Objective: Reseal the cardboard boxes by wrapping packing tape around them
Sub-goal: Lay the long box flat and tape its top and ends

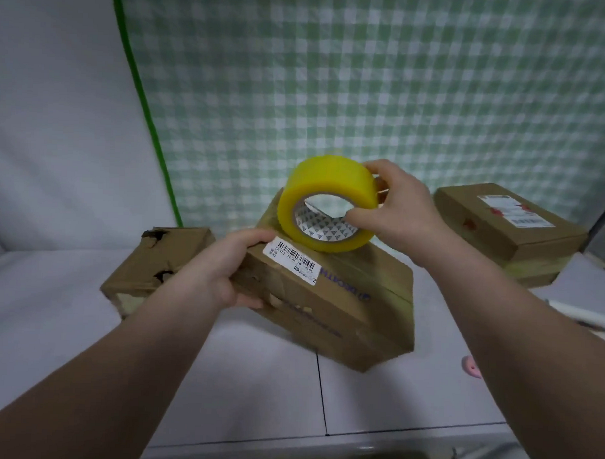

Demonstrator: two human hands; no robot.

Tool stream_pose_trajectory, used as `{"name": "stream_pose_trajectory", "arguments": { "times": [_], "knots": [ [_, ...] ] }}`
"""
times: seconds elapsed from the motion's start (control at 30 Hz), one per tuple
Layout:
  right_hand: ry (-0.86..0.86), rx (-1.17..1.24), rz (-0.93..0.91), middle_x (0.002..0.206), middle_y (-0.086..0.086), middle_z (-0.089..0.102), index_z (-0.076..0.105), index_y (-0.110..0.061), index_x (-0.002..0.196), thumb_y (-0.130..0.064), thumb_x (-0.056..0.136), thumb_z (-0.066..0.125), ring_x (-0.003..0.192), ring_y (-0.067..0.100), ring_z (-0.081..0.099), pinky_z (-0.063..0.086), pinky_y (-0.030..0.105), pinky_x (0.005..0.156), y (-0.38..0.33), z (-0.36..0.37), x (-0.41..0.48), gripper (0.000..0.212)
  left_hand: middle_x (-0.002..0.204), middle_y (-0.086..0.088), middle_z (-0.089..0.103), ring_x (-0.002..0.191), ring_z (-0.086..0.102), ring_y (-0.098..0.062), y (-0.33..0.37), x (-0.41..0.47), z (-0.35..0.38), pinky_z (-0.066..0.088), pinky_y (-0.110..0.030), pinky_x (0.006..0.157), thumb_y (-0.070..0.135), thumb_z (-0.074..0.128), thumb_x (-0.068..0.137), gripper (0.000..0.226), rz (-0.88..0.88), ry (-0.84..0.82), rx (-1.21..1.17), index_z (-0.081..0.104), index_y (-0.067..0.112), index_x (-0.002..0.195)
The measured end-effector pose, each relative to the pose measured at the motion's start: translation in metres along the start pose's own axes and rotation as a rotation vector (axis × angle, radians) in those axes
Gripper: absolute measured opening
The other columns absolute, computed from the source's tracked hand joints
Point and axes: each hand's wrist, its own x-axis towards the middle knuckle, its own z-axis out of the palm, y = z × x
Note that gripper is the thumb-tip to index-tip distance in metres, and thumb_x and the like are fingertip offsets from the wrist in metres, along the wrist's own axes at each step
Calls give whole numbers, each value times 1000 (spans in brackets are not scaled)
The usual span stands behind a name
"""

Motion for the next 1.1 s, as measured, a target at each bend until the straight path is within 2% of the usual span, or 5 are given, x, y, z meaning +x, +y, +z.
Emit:
{"name": "stream_pose_trajectory", "arguments": {
  "times": [0.27,0.4,0.53,0.73,1.1],
  "knots": [
    [48,244,84,71,-8,52,47,-25,104,-18,87,59,63,4,50,34,21,53,41,60,-32,22,109,-3,64,104,56,-31,-54,4,-21,23,-66,99,49,67,73,39,-137,-68,64,66,27,104],
    [103,252,54,70,-6,51,48,-21,104,-11,86,58,62,6,49,35,18,51,45,74,-40,22,111,0,68,111,57,-26,-77,8,-19,34,-37,83,47,62,80,33,-60,-110,111,67,24,104],
    [15,199,7,73,-3,54,47,-20,104,-10,85,59,64,8,52,37,17,50,47,85,-47,24,109,-15,70,109,62,-32,-86,19,-15,43,-45,103,22,59,87,28,-29,-206,-22,68,7,108],
    [34,209,13,69,-4,51,48,-18,103,-12,84,58,57,1,49,35,13,47,47,89,-46,22,90,-10,74,76,71,-22,-102,24,-14,53,-35,81,17,58,85,16,-60,-249,-100,73,10,83],
    [72,192,7,69,-3,53,46,-22,99,-10,83,59,61,7,50,37,13,50,47,91,-49,24,93,-11,73,83,70,-22,-99,24,-19,54,-35,83,4,56,87,17,138,-300,-65,64,9,101]
  ]
}}
